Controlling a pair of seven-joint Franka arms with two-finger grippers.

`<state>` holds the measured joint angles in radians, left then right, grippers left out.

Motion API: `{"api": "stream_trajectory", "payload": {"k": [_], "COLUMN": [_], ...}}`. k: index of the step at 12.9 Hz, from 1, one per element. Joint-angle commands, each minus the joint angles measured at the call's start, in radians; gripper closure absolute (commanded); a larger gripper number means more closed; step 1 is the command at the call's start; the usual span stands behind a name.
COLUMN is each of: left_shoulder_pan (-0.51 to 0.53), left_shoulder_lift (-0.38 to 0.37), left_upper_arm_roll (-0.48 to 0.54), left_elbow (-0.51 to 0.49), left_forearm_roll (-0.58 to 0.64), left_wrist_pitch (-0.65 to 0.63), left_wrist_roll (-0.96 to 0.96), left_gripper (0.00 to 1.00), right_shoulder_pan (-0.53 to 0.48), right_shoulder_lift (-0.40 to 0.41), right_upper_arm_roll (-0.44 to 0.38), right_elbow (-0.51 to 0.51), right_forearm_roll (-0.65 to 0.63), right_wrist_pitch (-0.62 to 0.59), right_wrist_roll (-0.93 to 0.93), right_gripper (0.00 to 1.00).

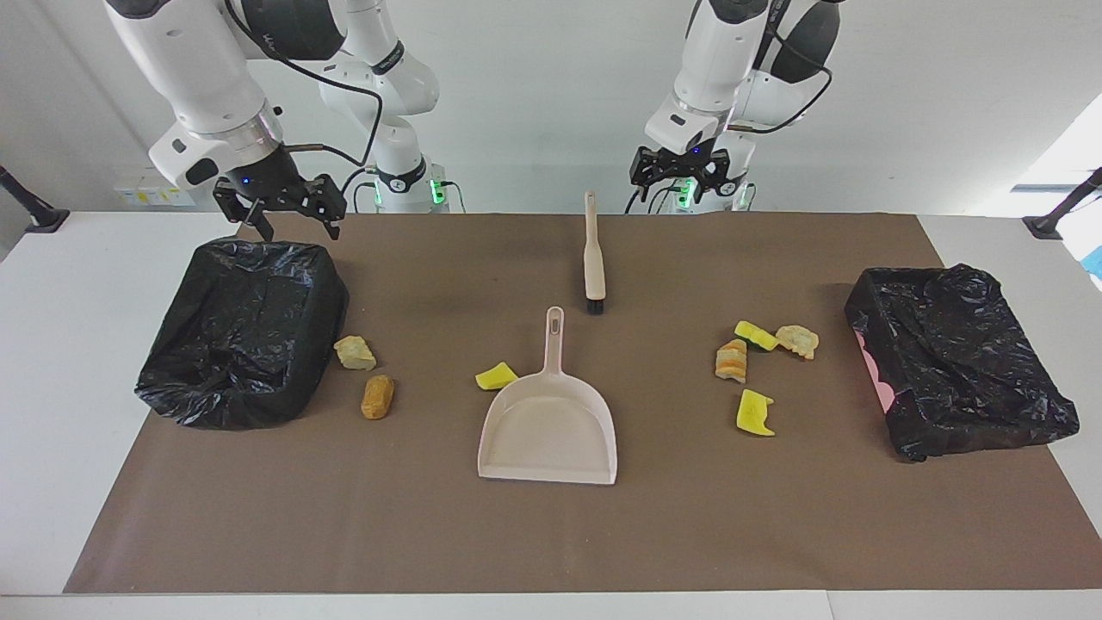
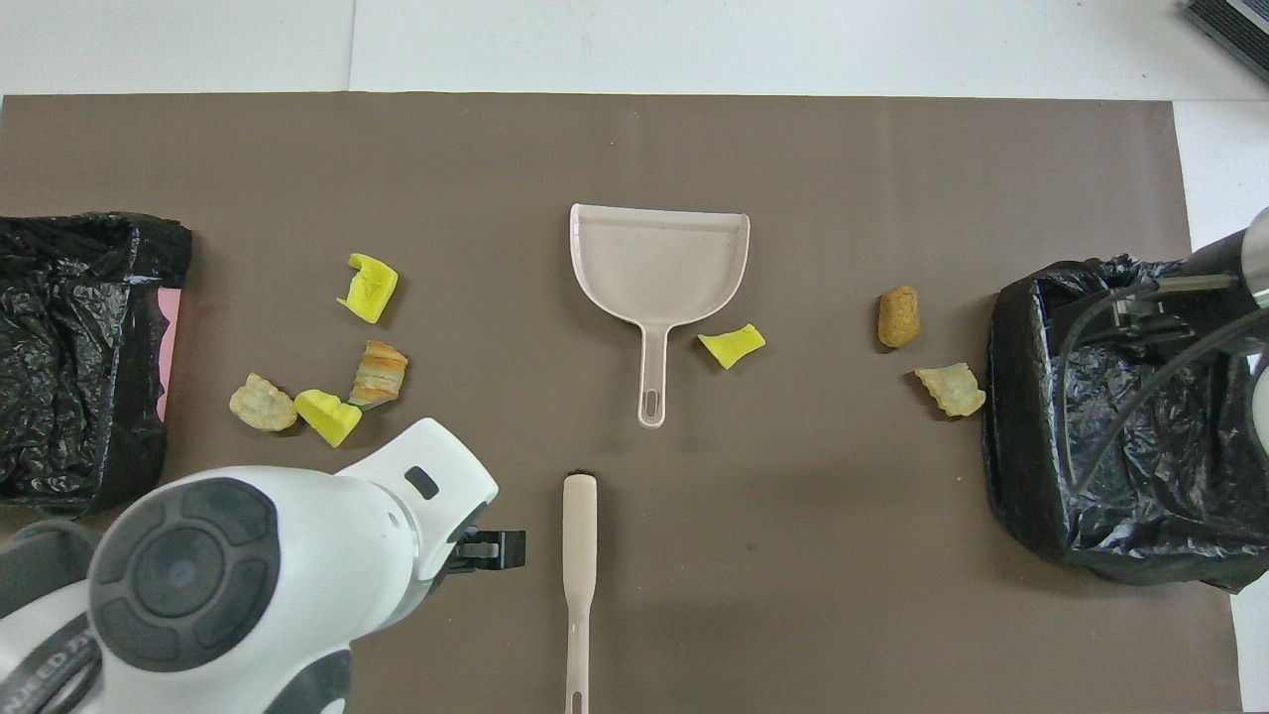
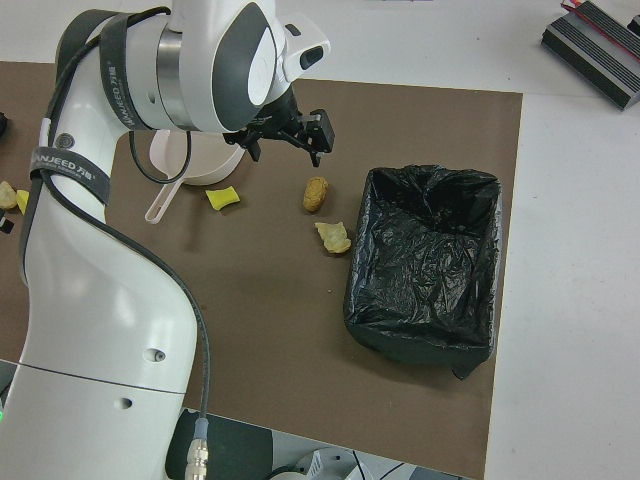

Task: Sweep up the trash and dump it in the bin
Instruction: 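Reach the right gripper to the dustpan handle while the left gripper approaches the brush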

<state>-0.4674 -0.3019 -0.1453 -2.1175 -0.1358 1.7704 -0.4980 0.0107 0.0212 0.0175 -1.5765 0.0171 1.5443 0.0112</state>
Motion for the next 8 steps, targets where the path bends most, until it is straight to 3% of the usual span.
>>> {"api": "stream_trajectory", "payload": {"k": [1, 4, 8], "left_shoulder_pan": [-0.078, -0.192, -0.325], "left_shoulder_lift": [-0.039, -0.037, 0.026], "left_upper_arm_roll": [0.02, 0.02, 0.02], "left_elbow": [-0.088, -0.224, -0.32], "left_forearm_roll": [-0.034, -0.038, -0.039], "left_wrist_pitch": [0.038, 0.188, 0.361], "left_wrist_roll": [-0.013, -0.074, -0.197], "left_gripper": [0.0, 0.0, 0.0], "right_shoulder_pan": [0.008, 0.049, 0.109], "right_shoulder_lift": [-0.006, 0.02, 0.063], "right_upper_arm_roll": [0.007, 0.007, 0.01], "right_elbow": [-0.049, -0.063, -0.068], "right_forearm_roll": [0.02, 0.023, 0.055], "right_wrist_pitch": [0.055, 0.105, 0.172], "right_wrist_roll": [0.015, 0.029, 0.14], "right_gripper": [0.0, 0.0, 0.0]}}
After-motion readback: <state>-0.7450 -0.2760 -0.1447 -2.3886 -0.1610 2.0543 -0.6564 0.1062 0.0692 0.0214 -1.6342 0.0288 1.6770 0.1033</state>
